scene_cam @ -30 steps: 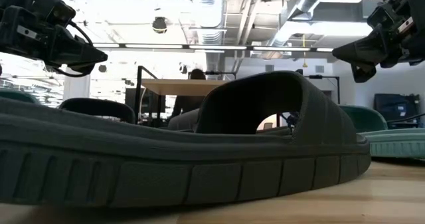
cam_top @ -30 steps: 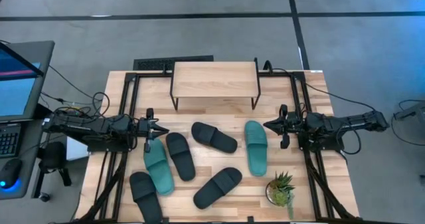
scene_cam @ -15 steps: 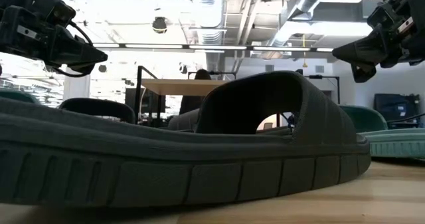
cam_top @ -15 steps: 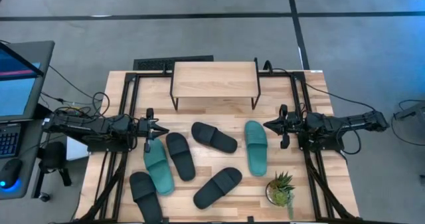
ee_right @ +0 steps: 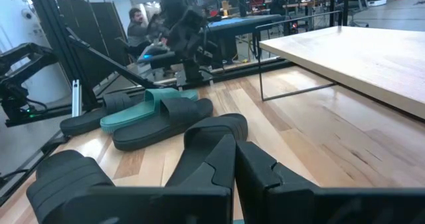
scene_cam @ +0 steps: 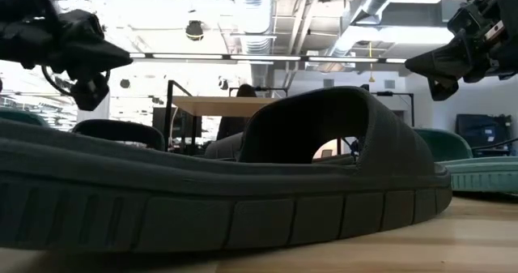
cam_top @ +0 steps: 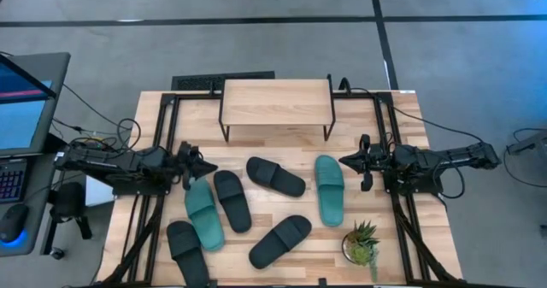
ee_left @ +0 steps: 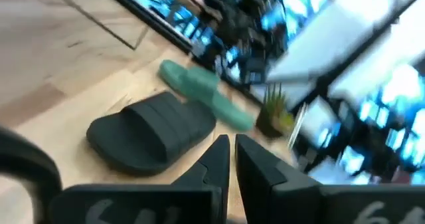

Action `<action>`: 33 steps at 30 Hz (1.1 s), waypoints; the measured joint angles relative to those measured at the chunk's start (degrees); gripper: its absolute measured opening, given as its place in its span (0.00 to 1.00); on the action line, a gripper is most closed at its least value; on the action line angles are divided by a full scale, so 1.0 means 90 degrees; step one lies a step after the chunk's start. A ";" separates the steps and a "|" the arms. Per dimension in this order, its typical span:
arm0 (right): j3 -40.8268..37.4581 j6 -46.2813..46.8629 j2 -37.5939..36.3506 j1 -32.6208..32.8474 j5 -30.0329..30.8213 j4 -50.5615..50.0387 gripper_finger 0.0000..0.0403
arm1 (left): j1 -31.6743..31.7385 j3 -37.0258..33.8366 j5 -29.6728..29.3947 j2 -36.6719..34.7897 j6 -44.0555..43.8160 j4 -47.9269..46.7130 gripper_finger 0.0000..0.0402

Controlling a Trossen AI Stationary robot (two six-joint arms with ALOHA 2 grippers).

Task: Pick and place slides into the shelf
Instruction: Put the blue slipper on the shelf

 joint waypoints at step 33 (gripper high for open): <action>0.0000 0.5534 0.0000 0.0046 0.0668 0.3203 0.00 | -0.0016 0.0036 -0.0781 0.0002 -0.2490 0.0466 0.03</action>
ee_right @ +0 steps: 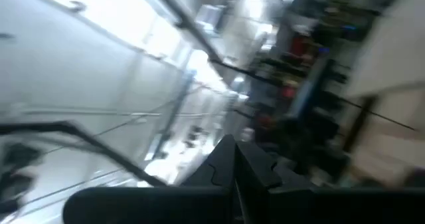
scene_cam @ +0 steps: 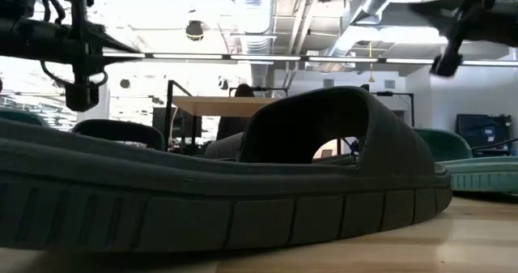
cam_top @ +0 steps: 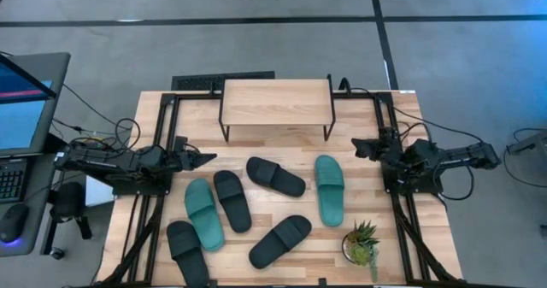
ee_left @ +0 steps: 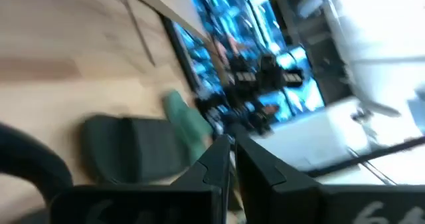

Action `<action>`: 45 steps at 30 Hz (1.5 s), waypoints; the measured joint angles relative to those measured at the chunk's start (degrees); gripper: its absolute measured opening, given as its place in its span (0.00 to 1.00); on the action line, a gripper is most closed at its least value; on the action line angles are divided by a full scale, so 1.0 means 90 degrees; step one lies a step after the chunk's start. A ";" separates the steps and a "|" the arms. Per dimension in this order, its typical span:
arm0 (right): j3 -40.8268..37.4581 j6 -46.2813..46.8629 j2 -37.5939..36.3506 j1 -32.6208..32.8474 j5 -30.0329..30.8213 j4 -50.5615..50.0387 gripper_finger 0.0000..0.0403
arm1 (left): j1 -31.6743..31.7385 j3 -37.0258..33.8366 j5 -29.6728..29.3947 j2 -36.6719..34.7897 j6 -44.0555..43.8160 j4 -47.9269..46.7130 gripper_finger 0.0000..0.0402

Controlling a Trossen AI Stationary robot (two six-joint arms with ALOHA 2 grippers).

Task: Pick and place slides into the shelf
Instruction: Put the blue slipper on the shelf

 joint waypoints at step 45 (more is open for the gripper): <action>0.3147 -0.1611 0.4534 0.0988 -0.1473 0.2032 0.00 | -0.1786 0.2679 0.0524 0.3623 0.3721 0.3598 0.03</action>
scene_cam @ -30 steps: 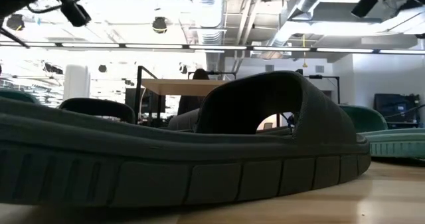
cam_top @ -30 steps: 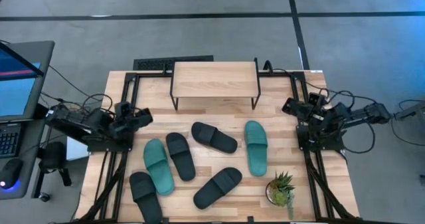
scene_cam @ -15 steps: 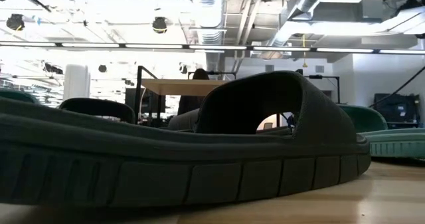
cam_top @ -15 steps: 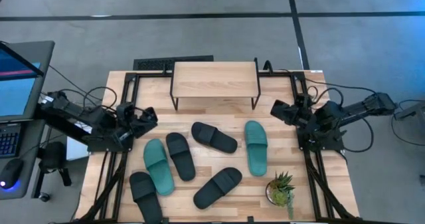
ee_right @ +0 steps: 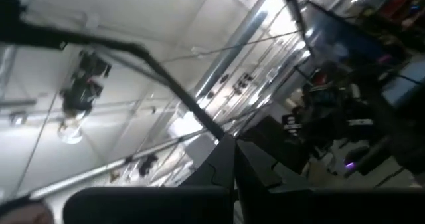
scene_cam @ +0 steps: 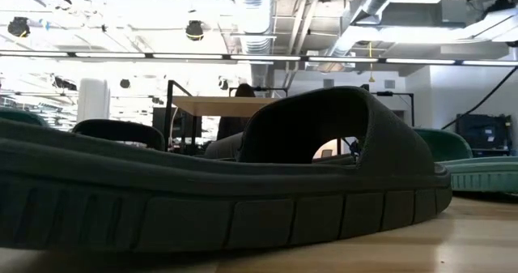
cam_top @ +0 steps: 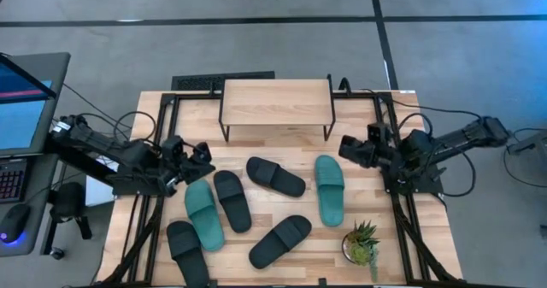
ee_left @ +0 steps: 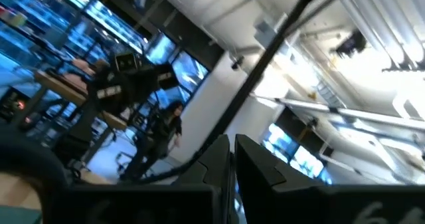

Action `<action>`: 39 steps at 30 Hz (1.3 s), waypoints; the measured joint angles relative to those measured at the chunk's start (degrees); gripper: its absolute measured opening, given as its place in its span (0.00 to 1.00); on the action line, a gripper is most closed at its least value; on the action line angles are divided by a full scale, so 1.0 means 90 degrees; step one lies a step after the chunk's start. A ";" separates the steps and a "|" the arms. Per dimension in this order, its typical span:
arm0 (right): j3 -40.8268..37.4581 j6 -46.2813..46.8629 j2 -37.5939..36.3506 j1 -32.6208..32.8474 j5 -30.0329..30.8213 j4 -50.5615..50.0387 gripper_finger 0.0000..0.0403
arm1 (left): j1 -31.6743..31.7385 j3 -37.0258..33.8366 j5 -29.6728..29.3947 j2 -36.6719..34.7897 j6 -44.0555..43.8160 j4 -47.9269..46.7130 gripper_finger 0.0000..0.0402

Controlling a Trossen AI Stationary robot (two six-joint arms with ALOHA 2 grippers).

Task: Pick and place slides into the shelf
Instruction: Put the blue slipper on the shelf

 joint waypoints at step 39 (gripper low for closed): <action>0.3602 -0.0777 0.2552 0.2440 0.3141 -1.0191 0.25 | -0.0119 -0.0007 0.0283 0.1100 0.0147 -0.1300 0.03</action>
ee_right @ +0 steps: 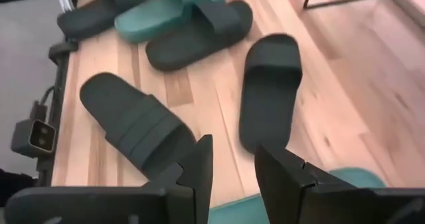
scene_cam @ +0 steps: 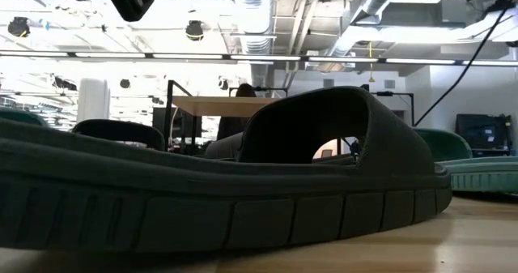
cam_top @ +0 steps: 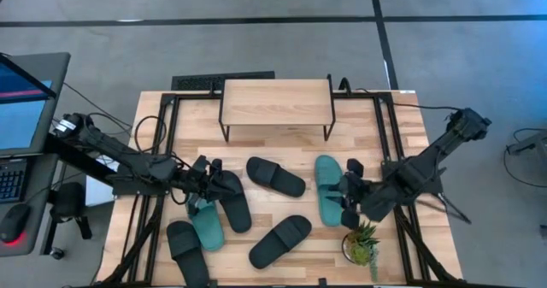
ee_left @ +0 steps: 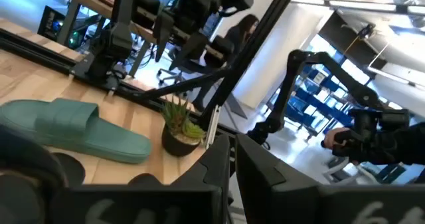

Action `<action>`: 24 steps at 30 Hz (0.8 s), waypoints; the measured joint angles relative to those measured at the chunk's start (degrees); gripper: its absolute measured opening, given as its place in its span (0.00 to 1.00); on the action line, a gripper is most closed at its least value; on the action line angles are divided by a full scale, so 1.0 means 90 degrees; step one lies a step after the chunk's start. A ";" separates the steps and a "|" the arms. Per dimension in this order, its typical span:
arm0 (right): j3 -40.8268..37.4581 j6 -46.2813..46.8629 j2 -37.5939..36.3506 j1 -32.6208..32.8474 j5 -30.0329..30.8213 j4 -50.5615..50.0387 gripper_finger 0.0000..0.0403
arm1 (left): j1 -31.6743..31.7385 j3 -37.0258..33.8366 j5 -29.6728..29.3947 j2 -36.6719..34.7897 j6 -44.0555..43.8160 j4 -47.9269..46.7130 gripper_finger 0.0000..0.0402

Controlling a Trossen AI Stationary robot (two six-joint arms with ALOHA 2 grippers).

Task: Pick and place slides into the shelf
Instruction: Put the blue slipper on the shelf

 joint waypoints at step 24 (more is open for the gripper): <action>0.0512 0.0921 0.0598 0.0155 -0.0027 -0.1906 0.25 | -0.1081 0.3140 -0.1927 0.0120 0.2104 -0.5134 0.03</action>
